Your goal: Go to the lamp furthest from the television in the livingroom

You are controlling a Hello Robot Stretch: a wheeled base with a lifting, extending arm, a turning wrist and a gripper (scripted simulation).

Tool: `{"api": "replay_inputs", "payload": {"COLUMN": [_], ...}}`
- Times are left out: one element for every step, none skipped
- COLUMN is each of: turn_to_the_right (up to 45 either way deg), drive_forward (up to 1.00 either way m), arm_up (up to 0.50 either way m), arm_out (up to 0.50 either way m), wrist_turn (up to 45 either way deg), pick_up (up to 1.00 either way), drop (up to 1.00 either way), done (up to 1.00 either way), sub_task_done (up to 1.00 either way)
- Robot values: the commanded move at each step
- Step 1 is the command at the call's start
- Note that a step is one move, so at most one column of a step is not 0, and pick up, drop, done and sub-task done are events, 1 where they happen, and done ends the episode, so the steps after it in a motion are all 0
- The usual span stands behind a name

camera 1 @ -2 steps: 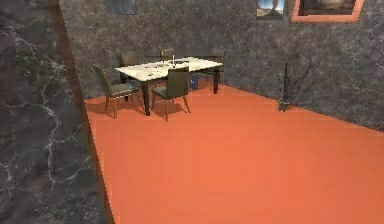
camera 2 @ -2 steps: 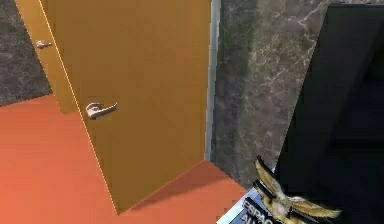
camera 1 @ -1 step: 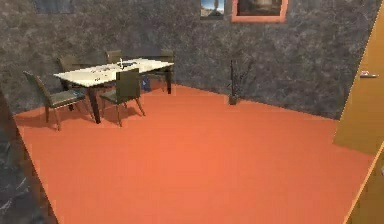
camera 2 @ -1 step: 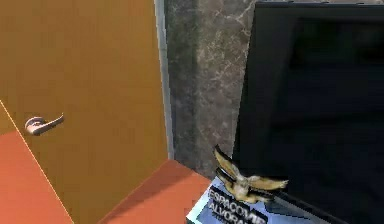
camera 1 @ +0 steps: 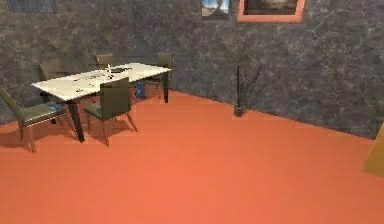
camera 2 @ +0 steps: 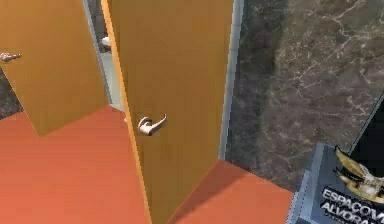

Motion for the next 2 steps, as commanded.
{"api": "replay_inputs", "payload": {"turn_to_the_right": [15.0,0.0], "drive_forward": [0.00,0.50], "arm_up": [0.00,0.00], "arm_out": [0.00,0.00], "wrist_turn": [0.0,0.0], "pick_up": [0.00,0.00], "drop": [0.00,0.00], "done": [0.00,0.00], "sub_task_done": [0.00,0.00]}}
